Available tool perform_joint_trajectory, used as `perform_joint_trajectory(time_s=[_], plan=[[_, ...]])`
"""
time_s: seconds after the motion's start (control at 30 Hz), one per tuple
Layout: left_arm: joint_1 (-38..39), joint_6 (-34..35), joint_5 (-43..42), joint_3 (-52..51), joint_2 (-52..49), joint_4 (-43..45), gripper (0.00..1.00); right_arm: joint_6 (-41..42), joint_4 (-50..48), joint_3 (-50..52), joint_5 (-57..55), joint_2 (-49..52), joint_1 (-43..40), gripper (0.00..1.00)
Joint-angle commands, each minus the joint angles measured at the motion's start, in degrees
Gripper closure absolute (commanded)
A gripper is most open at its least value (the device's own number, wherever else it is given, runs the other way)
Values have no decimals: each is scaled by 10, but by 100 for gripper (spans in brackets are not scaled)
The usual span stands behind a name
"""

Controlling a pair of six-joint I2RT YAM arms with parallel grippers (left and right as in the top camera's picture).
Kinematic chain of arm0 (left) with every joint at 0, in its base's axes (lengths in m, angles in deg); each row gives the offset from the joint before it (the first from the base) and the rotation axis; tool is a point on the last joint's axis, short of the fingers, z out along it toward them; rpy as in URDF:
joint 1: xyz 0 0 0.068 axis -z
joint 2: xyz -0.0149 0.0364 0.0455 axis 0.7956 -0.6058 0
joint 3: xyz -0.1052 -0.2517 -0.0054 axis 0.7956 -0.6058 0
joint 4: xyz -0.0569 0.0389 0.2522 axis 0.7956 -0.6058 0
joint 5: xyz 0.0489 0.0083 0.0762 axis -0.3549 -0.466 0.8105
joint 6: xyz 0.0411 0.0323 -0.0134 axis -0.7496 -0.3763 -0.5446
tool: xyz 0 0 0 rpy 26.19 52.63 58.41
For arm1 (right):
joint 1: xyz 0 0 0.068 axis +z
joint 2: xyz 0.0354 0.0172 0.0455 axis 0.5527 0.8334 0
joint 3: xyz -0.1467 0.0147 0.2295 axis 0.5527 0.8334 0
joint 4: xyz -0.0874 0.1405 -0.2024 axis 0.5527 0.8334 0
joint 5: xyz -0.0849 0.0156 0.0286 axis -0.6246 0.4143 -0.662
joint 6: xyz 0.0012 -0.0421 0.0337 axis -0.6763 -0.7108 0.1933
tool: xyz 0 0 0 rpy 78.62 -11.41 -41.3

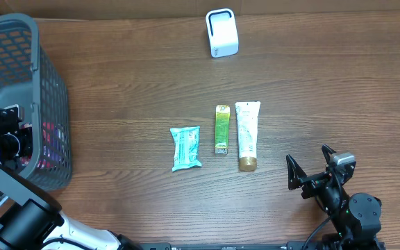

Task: Scan the item barcode
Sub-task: 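Grasp the red floral snack bag inside the basket with the left gripper, then lift the red bag out and place it left of the wipes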

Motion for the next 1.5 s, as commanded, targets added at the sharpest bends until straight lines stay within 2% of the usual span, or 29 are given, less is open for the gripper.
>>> perform_joint_trajectory(time_s=[0.0, 0.17, 0.37, 0.53, 0.77, 1.07, 1.27, 1.47], plan=[[9, 25, 9, -26, -34, -10, 96, 2, 12, -4, 7, -7, 4, 0], [9, 94, 9, 32, -34, -33, 96, 2, 12, -4, 7, -7, 4, 0], [9, 149, 9, 175, -34, -114, 96, 2, 12, -4, 7, -7, 4, 0], [9, 158, 13, 275, -34, -201, 96, 2, 12, -4, 7, -7, 4, 0], [14, 203, 4, 377, -29, -259, 96, 2, 12, -4, 7, -7, 4, 0], [36, 216, -53, 613, -14, -341, 96, 2, 12, -4, 7, -7, 4, 0], [89, 216, -99, 718, 24, -367, 96, 2, 12, -4, 7, -7, 4, 0], [207, 215, -117, 722, 71, -393, 96, 2, 12, -4, 7, -7, 4, 0]])
